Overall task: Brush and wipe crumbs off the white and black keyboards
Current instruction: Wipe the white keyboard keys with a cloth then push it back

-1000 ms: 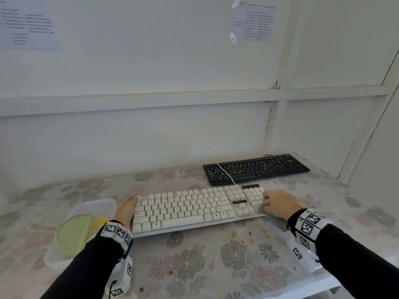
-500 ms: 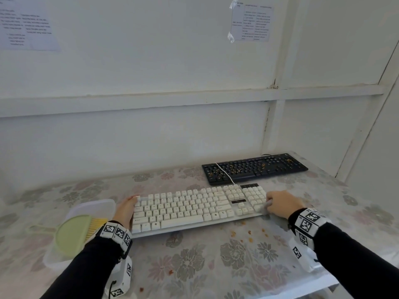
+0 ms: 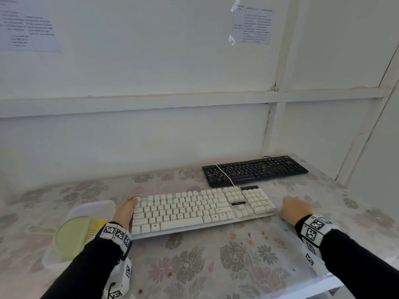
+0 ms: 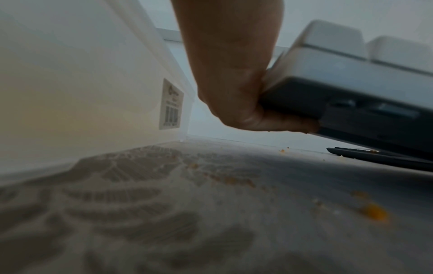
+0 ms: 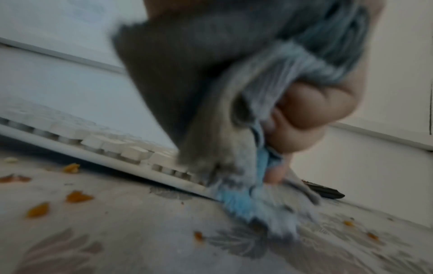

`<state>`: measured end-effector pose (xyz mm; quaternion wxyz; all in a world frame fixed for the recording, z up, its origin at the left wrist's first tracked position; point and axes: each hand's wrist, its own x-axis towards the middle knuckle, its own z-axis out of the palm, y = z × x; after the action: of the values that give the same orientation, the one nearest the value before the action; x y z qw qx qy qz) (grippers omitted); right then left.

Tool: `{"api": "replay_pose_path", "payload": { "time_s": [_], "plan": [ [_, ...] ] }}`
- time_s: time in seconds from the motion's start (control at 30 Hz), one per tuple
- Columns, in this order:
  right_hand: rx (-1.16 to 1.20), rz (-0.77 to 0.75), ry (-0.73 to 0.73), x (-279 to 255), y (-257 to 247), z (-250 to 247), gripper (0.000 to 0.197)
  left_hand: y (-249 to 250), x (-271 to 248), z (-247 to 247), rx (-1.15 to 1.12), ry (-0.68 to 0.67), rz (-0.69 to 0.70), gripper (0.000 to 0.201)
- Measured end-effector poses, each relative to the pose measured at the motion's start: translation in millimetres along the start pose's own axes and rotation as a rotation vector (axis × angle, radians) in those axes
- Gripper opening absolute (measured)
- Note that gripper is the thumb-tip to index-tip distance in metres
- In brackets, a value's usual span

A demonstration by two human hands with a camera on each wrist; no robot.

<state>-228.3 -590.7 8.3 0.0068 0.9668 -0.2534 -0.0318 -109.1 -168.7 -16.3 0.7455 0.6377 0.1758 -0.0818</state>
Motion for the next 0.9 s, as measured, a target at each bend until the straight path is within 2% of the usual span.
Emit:
{"api": "replay_pose_path", "payload": {
  "time_s": [0.1, 0.2, 0.27, 0.33, 0.4, 0.5, 0.6, 0.67, 0.77, 0.83, 0.9],
  "plan": [
    [0.088, -0.043, 0.054, 2.0, -0.9, -1.0, 0.010, 1.0, -1.7, 1.2, 0.015, 0.000, 0.001, 0.022],
    [0.068, -0.049, -0.016, 1.5, -2.5, -3.3, 0.011, 2.2, -3.1, 1.0, 0.007, 0.002, -0.004, 0.024],
    [0.024, -0.009, -0.007, -0.3, 0.1, -5.1, 0.017, 1.9, -2.9, 0.8, -0.012, -0.003, -0.019, 0.027],
    [0.045, 0.001, 0.041, 0.2, 1.5, -4.3, 0.018, 1.8, -4.2, -0.2, -0.024, -0.013, -0.055, 0.030],
    [0.085, -0.063, 0.059, 1.0, -0.6, -2.7, 0.013, 0.6, -5.5, -2.6, -0.026, -0.032, -0.114, 0.034],
    [0.047, -0.058, -0.015, -0.7, -1.5, -6.0, 0.018, 0.4, -6.3, -7.0, -0.042, -0.061, -0.180, 0.037],
    [0.017, 0.009, 0.013, -3.0, 1.8, -14.5, 0.021, 0.7, -4.9, -7.1, -0.024, -0.086, -0.196, 0.029],
    [0.048, -0.044, 0.029, -0.8, 1.0, -13.6, 0.016, 0.0, -4.4, -5.2, -0.012, -0.094, -0.209, 0.029],
    [0.084, -0.068, -0.049, 2.4, -0.8, -6.9, 0.017, 0.8, -8.3, -4.1, -0.038, -0.087, -0.202, 0.033],
    [0.059, -0.022, -0.017, -2.7, -1.4, -10.3, 0.016, 0.7, -5.5, -5.3, -0.054, -0.076, -0.189, 0.039],
    [0.042, 0.015, 0.053, -4.1, -1.0, -15.1, 0.016, 3.0, -7.6, -5.1, -0.040, -0.067, -0.192, 0.032]
  ]
}}
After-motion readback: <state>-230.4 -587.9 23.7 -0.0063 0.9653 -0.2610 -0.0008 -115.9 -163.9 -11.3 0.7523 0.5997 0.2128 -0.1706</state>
